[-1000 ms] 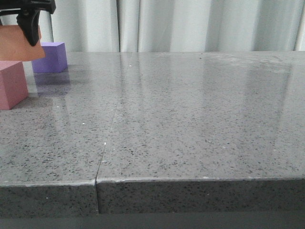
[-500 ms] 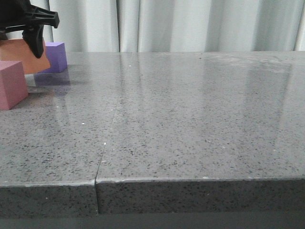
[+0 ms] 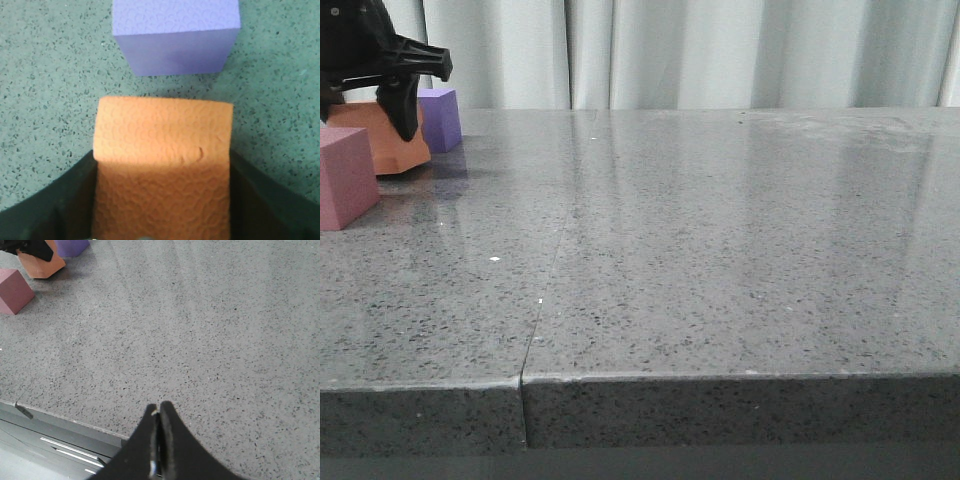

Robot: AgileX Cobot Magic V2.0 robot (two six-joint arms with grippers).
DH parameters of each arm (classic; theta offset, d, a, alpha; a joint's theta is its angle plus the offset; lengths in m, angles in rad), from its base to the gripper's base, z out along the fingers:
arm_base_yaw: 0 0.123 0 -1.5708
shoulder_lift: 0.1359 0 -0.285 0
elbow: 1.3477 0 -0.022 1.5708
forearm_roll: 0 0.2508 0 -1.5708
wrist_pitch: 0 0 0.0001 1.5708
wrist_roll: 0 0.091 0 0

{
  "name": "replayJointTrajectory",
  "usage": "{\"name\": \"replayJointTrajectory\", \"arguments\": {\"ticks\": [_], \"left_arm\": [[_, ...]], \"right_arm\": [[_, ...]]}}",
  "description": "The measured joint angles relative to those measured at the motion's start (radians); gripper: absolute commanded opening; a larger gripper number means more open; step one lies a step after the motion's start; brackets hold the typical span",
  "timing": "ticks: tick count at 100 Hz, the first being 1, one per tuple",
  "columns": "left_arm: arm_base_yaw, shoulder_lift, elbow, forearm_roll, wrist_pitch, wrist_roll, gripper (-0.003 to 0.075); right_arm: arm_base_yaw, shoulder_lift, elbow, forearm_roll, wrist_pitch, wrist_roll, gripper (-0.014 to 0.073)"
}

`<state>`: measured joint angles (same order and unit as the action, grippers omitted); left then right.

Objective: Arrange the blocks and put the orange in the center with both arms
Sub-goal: 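Place the orange cube between the purple and pink cubes, open left gripper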

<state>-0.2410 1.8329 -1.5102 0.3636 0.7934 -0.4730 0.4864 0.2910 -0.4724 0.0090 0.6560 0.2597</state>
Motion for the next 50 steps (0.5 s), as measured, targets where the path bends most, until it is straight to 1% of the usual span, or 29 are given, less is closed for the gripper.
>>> {"name": "replayJointTrajectory", "arguments": {"ticks": [3, 8, 18, 25, 29, 50], "left_arm": [[0.0, 0.0, 0.0, -0.002, 0.0, 0.0, 0.0302], [0.0, 0.0, 0.0, -0.004, -0.002, 0.0, 0.036], [0.0, 0.0, 0.0, -0.008, -0.001, 0.0, 0.0513], [0.0, 0.001, 0.0, -0.019, -0.001, 0.0, 0.0582], [0.0, 0.005, 0.0, -0.024, -0.001, 0.0, 0.0594], [0.0, 0.007, 0.0, -0.03, 0.001, 0.0, 0.0587]], "right_arm": [[0.0, 0.0, 0.0, 0.0, 0.0, 0.0, -0.0069], [0.0, 0.0, 0.0, 0.0, 0.0, 0.0, -0.0069], [0.0, 0.0, 0.0, 0.0, 0.0, 0.0, -0.0069], [0.0, 0.0, 0.0, 0.0, 0.0, 0.0, -0.0069], [0.0, 0.0, 0.0, 0.0, 0.0, 0.0, -0.0069], [0.0, 0.0, 0.0, 0.0, 0.0, 0.0, -0.0069]]}}
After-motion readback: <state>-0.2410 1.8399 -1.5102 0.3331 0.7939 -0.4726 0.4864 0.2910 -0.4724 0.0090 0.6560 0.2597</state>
